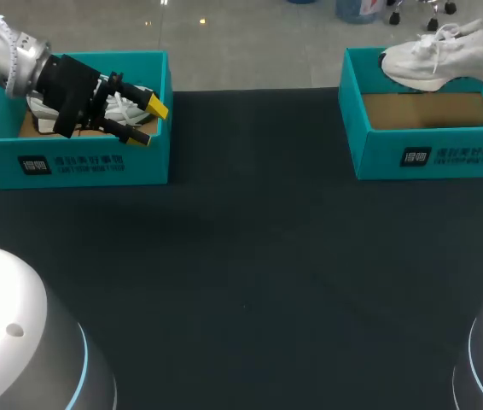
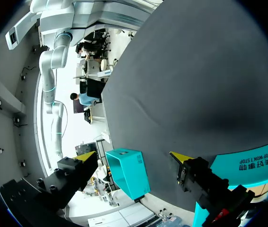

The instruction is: Take the shoe out of the shoebox, open the shoe tongue, remove and reinsert the insole, then place the shoe into the shoebox

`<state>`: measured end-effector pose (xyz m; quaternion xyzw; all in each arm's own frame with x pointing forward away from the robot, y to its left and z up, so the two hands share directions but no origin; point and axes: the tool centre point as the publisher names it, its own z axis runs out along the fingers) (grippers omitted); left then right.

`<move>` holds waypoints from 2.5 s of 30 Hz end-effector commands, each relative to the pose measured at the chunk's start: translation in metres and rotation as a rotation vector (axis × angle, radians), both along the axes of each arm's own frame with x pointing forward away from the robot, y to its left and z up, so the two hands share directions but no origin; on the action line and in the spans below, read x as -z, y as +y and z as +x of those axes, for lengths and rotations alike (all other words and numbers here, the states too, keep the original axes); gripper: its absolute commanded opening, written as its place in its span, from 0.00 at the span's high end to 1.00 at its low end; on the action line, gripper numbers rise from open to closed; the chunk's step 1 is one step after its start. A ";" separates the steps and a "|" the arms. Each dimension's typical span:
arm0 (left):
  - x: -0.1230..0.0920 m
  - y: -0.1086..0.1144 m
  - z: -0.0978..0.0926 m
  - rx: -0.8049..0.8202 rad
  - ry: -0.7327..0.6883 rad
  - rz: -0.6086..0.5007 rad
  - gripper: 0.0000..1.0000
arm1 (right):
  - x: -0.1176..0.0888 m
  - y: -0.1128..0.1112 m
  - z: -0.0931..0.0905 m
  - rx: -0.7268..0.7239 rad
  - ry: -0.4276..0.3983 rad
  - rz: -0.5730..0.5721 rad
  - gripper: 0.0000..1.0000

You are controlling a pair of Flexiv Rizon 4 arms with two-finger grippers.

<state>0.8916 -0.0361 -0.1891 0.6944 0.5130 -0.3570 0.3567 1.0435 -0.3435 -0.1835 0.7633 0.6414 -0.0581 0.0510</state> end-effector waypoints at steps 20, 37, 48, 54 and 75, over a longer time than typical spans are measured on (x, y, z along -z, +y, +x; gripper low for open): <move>-0.001 0.000 -0.001 -0.001 -0.001 0.004 0.00 | 0.093 -0.005 -0.004 -0.027 -0.020 -0.079 1.00; -0.001 0.000 -0.001 -0.001 -0.001 0.004 0.00 | 0.158 -0.014 -0.002 -0.011 0.003 -0.100 1.00; -0.001 0.000 -0.001 -0.001 -0.001 0.004 0.00 | 0.184 -0.018 -0.010 -0.002 0.029 -0.119 1.00; -0.001 0.000 -0.001 -0.001 -0.001 0.004 0.00 | 0.191 -0.020 -0.015 0.023 0.037 -0.115 0.94; -0.001 0.000 -0.001 -0.001 -0.001 0.004 0.00 | 0.093 0.030 -0.033 -0.020 -0.118 0.014 0.00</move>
